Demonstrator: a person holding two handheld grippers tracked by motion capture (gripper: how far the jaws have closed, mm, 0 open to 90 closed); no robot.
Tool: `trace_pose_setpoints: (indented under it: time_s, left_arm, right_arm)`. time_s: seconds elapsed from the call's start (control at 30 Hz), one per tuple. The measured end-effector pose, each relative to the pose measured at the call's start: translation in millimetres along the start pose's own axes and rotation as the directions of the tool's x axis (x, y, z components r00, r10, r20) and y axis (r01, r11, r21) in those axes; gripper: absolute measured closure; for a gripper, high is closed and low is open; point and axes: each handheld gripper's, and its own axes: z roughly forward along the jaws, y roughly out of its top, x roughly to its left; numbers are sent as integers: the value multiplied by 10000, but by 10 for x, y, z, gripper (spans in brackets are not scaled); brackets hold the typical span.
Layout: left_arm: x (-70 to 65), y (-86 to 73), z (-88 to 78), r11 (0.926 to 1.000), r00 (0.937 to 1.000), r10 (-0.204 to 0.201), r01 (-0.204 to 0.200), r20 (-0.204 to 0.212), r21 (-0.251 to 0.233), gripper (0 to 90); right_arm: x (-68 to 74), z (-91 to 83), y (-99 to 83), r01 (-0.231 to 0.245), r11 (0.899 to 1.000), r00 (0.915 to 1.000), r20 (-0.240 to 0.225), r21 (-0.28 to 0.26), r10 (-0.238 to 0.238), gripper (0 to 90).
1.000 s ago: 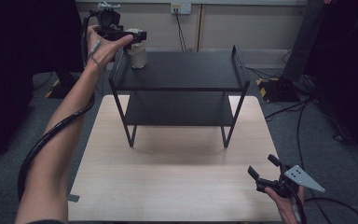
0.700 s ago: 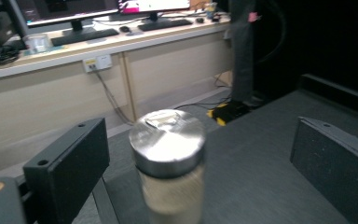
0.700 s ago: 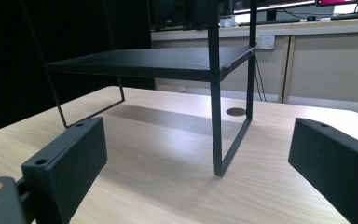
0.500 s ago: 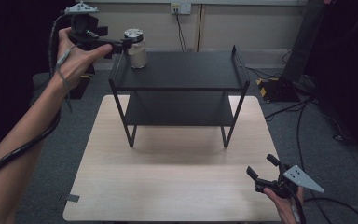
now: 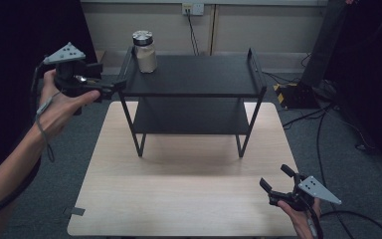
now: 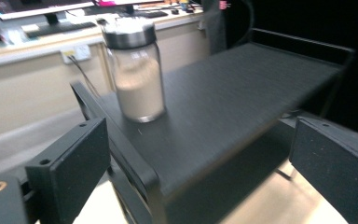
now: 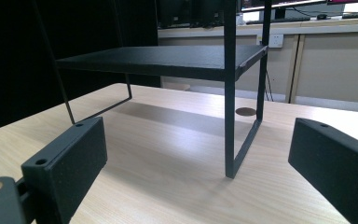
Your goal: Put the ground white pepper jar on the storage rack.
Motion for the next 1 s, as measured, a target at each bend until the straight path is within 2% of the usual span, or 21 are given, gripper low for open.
trace_pose_setpoints:
  time_s: [0.07,0.1,0.17,0.23,0.3,0.37,0.43,0.47,0.57,0.63,0.7,0.77,0.87,0.97,1.0]
  left_arm:
    - [56,-115,-54,9973,9967,-702,710,407,-189,44]
    - [70,-151,-70,9958,9949,-867,880,520,-241,45]
    - [53,-201,-105,9975,9968,-676,685,419,-199,45]
    - [76,-257,-119,9967,9955,-783,794,527,-185,45]
    - [59,-273,-121,9985,9981,-537,539,290,-68,45]
    - [95,-305,-113,9966,9958,-819,823,408,-95,45]
    - [92,-309,-105,9977,9974,-675,677,257,-84,45]
    - [107,-310,-96,9972,9968,-743,745,293,-50,45]
    - [89,-295,-83,9988,9988,-488,488,52,44,47]
    - [115,-306,-74,9973,9971,-738,739,161,-39,48]
    - [108,-295,-69,9981,9981,-611,611,73,-47,49]
    - [127,-296,-67,9973,9972,-729,730,158,-56,49]
    - [112,-299,-64,9982,9983,-589,589,25,-65,49]
    - [118,-337,-79,9980,9981,-611,611,20,-172,49]
    - [103,-365,-93,9987,9989,-467,466,-8,-216,43]
  right_arm:
    - [5,9,2,-15,10000,10000,-32,22,15,40]
    - [3,17,2,34,10000,10000,-51,38,-33,40]
    - [6,23,1,-3,10000,10000,-54,45,4,40]
    - [11,31,0,-26,10000,10000,-50,54,27,40]
    - [20,38,4,17,10000,10000,-67,56,-16,40]
    - [22,42,6,16,10000,10000,-76,57,-16,40]
    - [27,43,9,45,10000,10000,-84,46,-45,40]
    - [31,43,9,30,10000,10000,-77,39,-29,40]
    - [26,35,6,28,10000,10000,-69,68,-28,40]
    - [21,31,1,9,10000,10000,-43,21,-9,40]
    - [19,29,2,1,10000,10000,-52,17,-1,40]
    - [19,29,2,4,10000,10000,-57,22,-4,40]
    - [19,26,3,12,10000,10000,-73,11,-12,40]
    - [16,27,1,23,10000,10000,-76,6,-22,40]
    - [15,28,1,25,10000,10000,-77,0,-25,40]
